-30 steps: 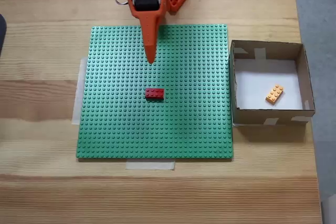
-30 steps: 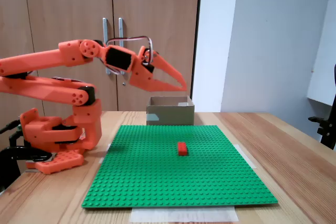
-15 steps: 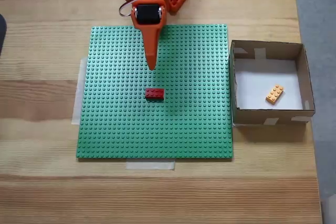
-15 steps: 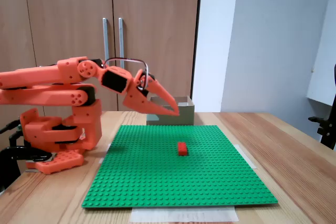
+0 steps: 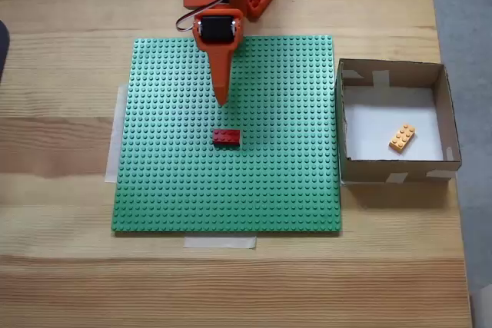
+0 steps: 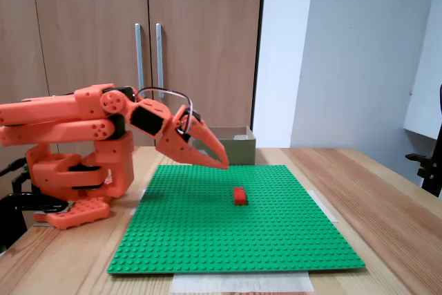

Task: Pick the yellow lego block and put it in the box.

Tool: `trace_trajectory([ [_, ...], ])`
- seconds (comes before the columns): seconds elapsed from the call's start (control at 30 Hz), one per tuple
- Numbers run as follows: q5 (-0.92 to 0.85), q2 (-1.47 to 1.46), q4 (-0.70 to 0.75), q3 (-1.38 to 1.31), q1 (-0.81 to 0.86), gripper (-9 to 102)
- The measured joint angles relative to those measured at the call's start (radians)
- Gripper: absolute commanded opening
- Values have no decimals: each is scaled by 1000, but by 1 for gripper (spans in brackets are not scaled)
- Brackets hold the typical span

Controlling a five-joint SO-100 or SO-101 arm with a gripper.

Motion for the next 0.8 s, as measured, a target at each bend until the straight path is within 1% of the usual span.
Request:
trace_trajectory([
  [0.4, -9, 9, 71, 18, 2, -1],
  [0.8, -48, 9, 97, 18, 0, -1],
])
